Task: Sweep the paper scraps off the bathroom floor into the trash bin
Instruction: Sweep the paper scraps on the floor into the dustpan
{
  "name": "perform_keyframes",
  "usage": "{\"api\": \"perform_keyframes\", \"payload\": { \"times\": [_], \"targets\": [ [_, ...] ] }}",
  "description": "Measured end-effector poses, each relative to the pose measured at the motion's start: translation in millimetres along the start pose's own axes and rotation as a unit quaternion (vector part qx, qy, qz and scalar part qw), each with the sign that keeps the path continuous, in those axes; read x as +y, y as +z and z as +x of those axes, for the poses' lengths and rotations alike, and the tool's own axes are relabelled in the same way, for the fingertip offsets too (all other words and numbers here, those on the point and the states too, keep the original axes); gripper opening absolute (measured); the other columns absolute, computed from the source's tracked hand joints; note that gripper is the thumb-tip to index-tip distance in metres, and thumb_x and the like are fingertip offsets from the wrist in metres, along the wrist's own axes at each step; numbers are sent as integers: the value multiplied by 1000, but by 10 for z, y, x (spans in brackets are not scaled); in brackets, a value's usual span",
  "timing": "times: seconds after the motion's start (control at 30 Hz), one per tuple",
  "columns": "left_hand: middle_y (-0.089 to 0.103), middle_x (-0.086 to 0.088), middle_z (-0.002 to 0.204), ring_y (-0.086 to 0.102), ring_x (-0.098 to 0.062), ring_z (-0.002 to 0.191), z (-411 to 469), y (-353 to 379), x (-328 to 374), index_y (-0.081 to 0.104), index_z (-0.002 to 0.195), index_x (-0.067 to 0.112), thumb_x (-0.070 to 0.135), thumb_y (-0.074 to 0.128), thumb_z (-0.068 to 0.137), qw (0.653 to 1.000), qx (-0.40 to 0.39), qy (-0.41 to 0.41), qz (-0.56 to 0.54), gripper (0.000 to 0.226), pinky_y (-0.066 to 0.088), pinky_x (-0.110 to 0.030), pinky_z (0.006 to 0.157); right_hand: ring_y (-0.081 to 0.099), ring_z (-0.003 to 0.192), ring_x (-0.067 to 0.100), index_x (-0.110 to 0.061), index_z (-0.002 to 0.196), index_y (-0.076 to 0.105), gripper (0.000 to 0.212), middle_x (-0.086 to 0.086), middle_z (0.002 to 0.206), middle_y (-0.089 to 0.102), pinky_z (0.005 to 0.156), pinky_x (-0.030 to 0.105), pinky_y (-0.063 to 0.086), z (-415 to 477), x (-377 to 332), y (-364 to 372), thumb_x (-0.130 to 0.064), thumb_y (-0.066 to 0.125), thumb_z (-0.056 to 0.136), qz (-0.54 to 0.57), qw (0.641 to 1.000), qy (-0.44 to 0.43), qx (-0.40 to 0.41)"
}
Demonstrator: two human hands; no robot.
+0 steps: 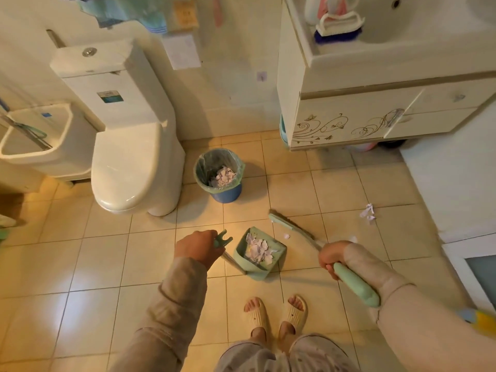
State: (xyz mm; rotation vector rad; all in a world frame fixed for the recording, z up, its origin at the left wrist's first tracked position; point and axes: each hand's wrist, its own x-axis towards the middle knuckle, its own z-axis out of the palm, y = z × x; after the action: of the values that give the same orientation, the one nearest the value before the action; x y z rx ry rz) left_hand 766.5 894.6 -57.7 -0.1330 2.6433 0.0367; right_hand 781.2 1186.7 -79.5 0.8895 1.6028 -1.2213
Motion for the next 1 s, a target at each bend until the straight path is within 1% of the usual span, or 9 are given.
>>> {"api": "perform_keyframes", "payload": {
  "times": [0.07,0.13,0.2,0.37,0.47,0.67,0.73,0.87,1.0],
  "targets": [
    [69,-1,109,64,-22,101,41,22,22,61,117,26,43,56,88,1000,6,7,2,34,51,-30,84,43,25,9,-5,62,50,14,0,33,47,35,13,37,-81,34,-29,0,50,75,-12,999,-23,-37],
    [69,-1,108,65,-23,100,70,32,28,62,116,26,44,56,87,1000,12,12,3,34,51,-30,84,39,22,6,-5,66,46,16,-2,29,43,32,9,31,-120,-78,-89,0,45,81,-108,993,32,-17],
    [70,-1,107,65,-22,98,88,45,13,62,116,26,44,56,87,1000,14,14,5,35,51,-29,82,37,21,5,-9,71,43,18,-3,28,41,30,9,29,-184,-198,-169,0,39,87,-157,985,62,-33],
    [70,-1,105,65,-23,97,80,39,-24,62,113,25,45,56,86,1000,9,20,-1,34,51,-29,79,34,19,4,-9,67,41,25,-4,26,37,29,8,26,-256,-94,-231,1,35,90,-176,982,62,-22],
    [69,0,106,65,-22,99,55,10,-85,62,113,25,45,58,85,1000,-1,19,-10,35,51,-29,81,34,18,5,-8,66,39,26,-3,24,36,30,5,27,-185,-72,-177,0,35,90,-171,984,56,-8],
    [70,0,106,64,-20,97,-81,52,-197,62,115,26,45,56,87,999,5,43,10,35,50,-27,80,38,18,7,-6,80,45,10,-1,26,41,31,7,32,-19,60,-17,-2,37,84,-125,990,48,36],
    [69,0,107,64,-21,98,-130,70,-248,62,115,25,43,55,87,999,2,40,9,34,50,-28,81,41,19,7,-6,76,50,8,0,29,44,32,9,35,-19,207,98,-3,43,80,-60,997,37,40],
    [69,0,107,64,-21,98,-121,75,-322,62,115,25,43,55,88,999,3,38,12,33,49,-28,80,49,28,9,-7,65,52,11,1,38,51,35,12,38,-56,613,257,-2,55,73,100,995,-22,-8],
    [69,0,106,63,-19,97,-20,35,-284,61,117,23,42,57,88,999,-1,44,-1,35,49,-27,80,43,28,8,-5,76,49,7,2,37,46,34,12,33,-85,614,214,1,50,73,25,999,34,-34]
  ]
}}
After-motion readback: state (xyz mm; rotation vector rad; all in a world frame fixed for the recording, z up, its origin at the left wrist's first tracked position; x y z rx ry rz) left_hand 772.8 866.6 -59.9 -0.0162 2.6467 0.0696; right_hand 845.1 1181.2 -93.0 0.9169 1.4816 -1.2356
